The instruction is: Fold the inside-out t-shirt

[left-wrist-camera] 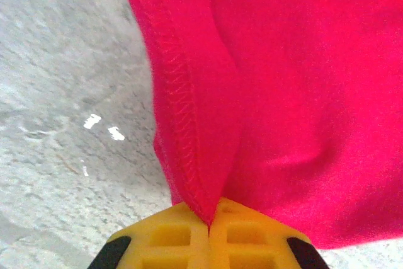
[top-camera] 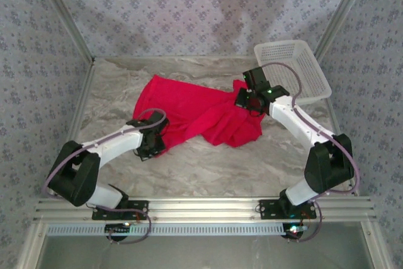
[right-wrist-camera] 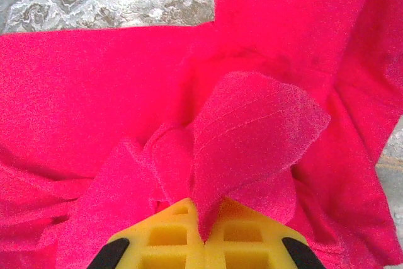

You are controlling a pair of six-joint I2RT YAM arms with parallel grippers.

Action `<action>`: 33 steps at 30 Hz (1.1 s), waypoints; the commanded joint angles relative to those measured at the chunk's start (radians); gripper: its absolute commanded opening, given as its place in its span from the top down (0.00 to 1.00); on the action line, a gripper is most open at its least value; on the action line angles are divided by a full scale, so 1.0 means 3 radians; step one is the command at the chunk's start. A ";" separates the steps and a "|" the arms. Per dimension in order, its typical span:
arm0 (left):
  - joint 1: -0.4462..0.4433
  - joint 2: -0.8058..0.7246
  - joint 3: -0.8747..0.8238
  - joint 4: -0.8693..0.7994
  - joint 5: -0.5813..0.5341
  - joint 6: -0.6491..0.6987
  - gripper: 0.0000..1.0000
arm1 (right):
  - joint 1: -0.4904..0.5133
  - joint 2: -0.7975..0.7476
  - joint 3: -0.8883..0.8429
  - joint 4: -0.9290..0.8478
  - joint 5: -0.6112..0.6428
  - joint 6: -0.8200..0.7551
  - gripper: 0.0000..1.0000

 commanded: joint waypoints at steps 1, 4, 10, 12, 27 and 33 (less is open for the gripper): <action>0.0038 -0.0119 0.0423 -0.0461 -0.0314 0.0253 1.00 | -0.0166 -0.0122 0.0153 -0.0250 -0.0026 -0.0105 1.00; 0.0150 -0.0325 0.0914 -0.0694 -0.0333 0.0603 1.00 | -0.0387 -0.0260 0.0333 -0.0463 -0.0013 -0.0221 1.00; 0.0930 -0.0550 0.1939 -0.0811 0.0572 0.1172 1.00 | -0.0840 -0.0416 0.0937 -0.1077 -0.0004 -0.0439 1.00; 0.1163 -0.0551 0.2051 -0.0696 0.0955 0.1228 1.00 | -0.0940 -0.0474 0.1076 -0.1214 -0.0008 -0.0485 1.00; 0.1489 0.1538 0.2923 0.0145 0.1589 0.1338 1.00 | -0.1024 -0.0253 0.1042 -0.1227 0.0130 -0.0486 1.00; 0.1615 0.2146 0.3768 -0.0648 0.0873 0.1595 0.87 | -0.1024 -0.0155 0.1005 -0.1151 0.0144 -0.0500 1.00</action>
